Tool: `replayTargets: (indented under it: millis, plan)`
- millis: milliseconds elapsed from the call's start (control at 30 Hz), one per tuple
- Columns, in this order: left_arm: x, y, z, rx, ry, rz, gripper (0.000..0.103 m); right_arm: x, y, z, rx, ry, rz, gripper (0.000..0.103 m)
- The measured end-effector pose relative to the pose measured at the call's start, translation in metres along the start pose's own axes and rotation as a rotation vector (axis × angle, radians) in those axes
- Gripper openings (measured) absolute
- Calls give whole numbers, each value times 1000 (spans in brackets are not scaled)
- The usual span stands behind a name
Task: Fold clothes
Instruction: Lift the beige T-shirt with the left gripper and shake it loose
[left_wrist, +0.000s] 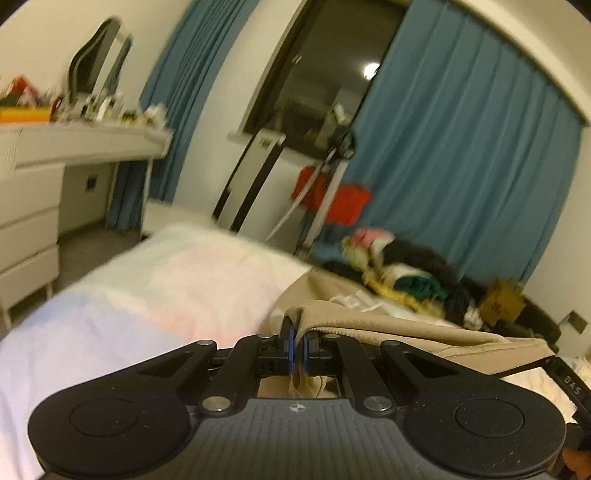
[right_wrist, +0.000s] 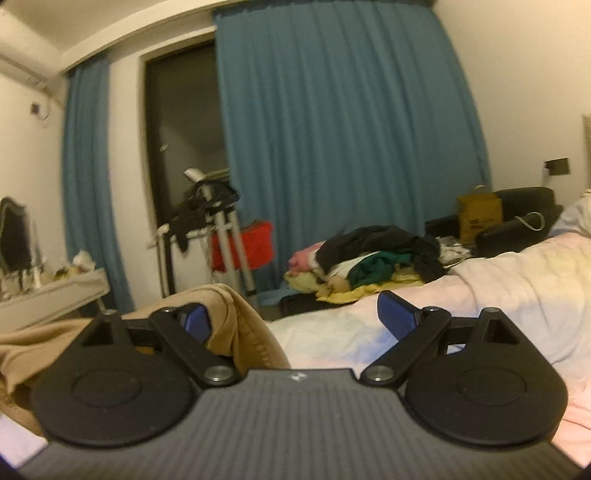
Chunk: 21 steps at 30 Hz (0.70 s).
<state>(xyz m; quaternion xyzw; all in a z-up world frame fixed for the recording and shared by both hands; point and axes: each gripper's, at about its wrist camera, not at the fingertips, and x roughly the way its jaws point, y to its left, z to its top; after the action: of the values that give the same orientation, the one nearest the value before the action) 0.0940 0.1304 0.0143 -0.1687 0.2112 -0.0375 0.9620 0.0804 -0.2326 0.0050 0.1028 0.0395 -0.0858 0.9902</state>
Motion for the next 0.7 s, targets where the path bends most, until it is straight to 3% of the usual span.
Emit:
replayTargets:
  millis: [200, 300, 567, 700]
  plan:
    - [30, -4, -14, 132, 147, 87, 8, 22, 9, -8, -10, 94, 75, 93]
    - [43, -7, -23, 182, 223, 114, 17, 26, 14, -9, -26, 115, 112, 93]
    - [38, -3, -37, 244, 281, 196, 80, 35, 18, -7, -26, 148, 177, 93]
    - [8, -5, -48, 310, 245, 193, 83, 38, 16, -9, -5, 178, 186, 93]
